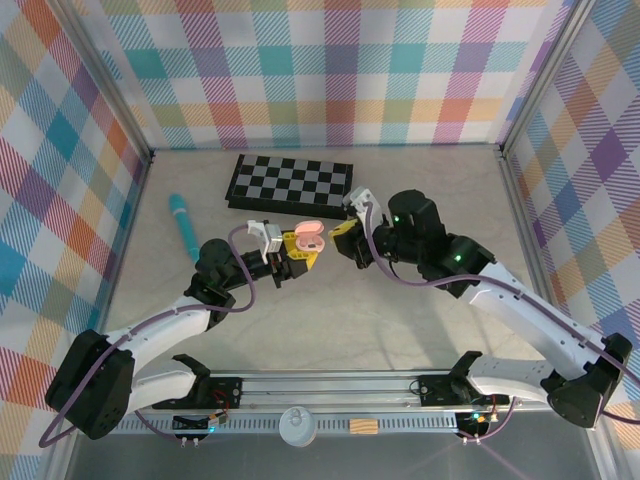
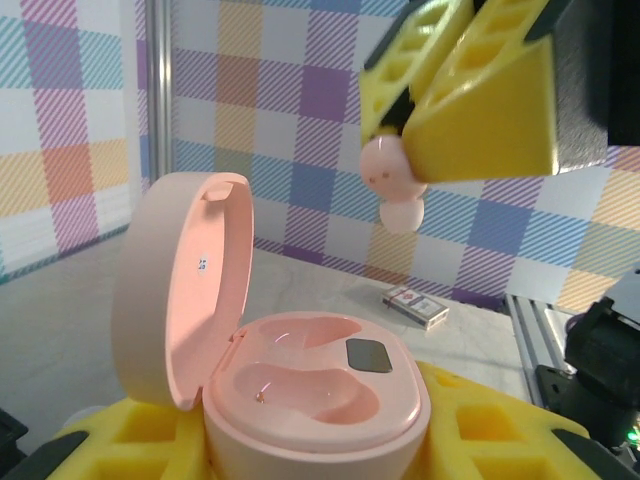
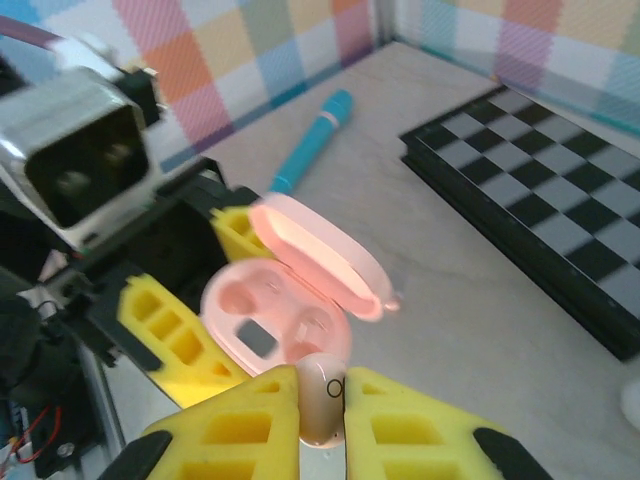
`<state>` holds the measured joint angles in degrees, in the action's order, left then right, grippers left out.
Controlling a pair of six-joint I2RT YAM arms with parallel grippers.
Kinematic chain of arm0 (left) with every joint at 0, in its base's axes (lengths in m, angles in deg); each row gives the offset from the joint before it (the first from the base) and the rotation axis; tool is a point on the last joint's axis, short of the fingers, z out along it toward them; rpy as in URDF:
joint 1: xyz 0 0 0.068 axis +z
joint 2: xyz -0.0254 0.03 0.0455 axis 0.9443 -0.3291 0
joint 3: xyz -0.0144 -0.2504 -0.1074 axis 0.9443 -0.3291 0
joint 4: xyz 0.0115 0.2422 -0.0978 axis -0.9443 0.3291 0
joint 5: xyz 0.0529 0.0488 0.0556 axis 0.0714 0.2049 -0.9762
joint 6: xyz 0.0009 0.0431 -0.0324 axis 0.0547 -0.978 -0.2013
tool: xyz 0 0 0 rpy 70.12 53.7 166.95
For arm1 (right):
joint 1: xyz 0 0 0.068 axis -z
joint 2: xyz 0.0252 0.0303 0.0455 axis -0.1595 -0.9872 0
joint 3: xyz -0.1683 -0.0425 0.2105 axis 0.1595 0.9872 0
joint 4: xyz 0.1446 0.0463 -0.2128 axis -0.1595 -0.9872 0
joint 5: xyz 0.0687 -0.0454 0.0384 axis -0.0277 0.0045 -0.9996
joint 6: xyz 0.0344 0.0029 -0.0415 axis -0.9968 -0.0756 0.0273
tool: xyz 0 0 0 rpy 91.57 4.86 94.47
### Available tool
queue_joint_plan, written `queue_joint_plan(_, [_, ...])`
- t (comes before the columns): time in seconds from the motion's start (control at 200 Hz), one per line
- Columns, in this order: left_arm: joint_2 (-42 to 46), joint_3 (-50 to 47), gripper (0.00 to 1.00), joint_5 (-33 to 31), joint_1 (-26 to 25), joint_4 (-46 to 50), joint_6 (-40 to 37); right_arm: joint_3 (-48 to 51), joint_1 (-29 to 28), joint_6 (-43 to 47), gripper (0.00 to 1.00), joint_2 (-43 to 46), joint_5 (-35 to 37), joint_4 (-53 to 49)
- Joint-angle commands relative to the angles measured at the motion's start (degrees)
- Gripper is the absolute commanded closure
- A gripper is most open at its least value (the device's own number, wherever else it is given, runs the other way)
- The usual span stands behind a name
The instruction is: Insert the wireless bluetooth earbuds into the charging case
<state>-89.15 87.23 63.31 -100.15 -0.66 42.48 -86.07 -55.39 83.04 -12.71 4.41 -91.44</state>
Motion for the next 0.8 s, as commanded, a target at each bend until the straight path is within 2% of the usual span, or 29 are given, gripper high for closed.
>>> queue_joint_plan(0.0, [0.15,2.10,0.67,3.53,0.71,-2.93,1.54,-2.73,-0.36,4.02,0.86,-2.22,-5.90,1.95])
queue_joint_plan(0.245, [0.37,2.26,0.67,3.94,0.67,-3.92,2.42,-3.83,-0.50,4.94,0.86,-5.32,-7.85,1.50])
queue_joint_plan(0.555, [0.37,2.20,0.67,3.24,0.70,-5.61,3.32,-3.66,-0.45,5.89,0.86,-6.36,-6.45,-1.27])
queue_joint_plan(0.795, [0.30,2.35,0.67,3.26,0.69,-5.88,3.41,-3.38,-0.48,6.39,0.86,-5.87,-2.02,-2.16])
